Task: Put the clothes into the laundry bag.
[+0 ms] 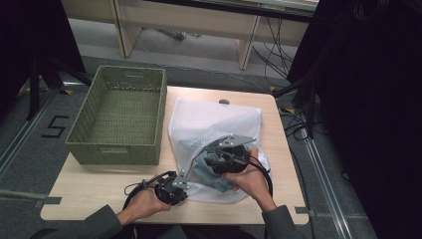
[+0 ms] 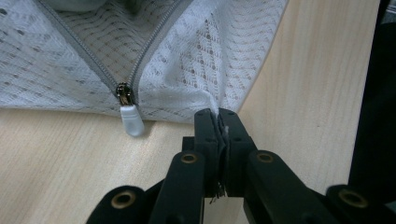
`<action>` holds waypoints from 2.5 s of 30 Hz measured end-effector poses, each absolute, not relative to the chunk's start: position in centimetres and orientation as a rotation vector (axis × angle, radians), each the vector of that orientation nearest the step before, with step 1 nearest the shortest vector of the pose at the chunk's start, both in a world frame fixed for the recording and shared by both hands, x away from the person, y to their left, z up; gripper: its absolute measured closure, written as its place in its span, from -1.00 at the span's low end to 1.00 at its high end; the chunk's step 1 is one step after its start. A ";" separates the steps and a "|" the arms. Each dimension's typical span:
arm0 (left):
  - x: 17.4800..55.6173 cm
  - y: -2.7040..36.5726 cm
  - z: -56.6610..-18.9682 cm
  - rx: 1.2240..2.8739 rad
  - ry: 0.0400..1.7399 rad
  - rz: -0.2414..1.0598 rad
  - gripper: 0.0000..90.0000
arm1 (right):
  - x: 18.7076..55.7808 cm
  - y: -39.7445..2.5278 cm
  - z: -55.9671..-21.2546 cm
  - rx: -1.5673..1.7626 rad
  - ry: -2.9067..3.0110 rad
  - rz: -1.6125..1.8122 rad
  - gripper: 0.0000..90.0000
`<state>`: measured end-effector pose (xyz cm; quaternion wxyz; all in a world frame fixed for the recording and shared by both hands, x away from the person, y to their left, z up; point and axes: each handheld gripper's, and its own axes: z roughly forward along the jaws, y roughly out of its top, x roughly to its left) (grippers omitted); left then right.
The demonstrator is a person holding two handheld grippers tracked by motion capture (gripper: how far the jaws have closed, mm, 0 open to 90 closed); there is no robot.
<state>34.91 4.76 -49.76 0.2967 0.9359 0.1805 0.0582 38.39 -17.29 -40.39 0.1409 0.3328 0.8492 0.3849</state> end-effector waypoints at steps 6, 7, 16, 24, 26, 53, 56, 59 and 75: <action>35.0 4.7 -49.7 2.491 0.467 0.158 0.92 | 37.0 -16.8 -43.8 0.938 2.574 0.948 -0.11; 35.0 4.7 -49.7 2.492 0.465 0.156 0.92 | 37.1 -16.5 -44.8 0.939 2.562 0.928 -0.11; 34.9 4.5 -49.7 2.493 0.448 0.166 0.93 | 39.0 -14.6 -47.6 0.887 2.518 0.768 0.69; 34.8 4.5 -49.7 2.501 0.450 0.165 0.94 | 43.6 -13.9 -47.2 0.926 2.315 0.730 0.79; 35.0 4.5 -49.7 2.500 0.442 0.163 0.94 | 45.5 -14.5 -47.3 1.005 2.256 0.800 0.78; 34.3 3.3 -46.5 2.259 0.428 0.134 0.07 | 40.0 -21.8 -42.8 1.112 2.390 1.038 0.03; 34.4 1.6 -47.8 2.311 0.401 0.135 -0.08 | 40.1 -21.7 -43.5 1.114 2.393 1.044 0.01; 34.9 0.0 -49.1 2.292 0.408 0.110 -0.13 | 40.1 -21.4 -43.8 1.115 2.421 1.029 -0.01; 35.1 -2.3 -50.8 2.366 0.356 0.149 0.96 | 40.3 -20.5 -46.1 1.114 2.464 1.038 -0.03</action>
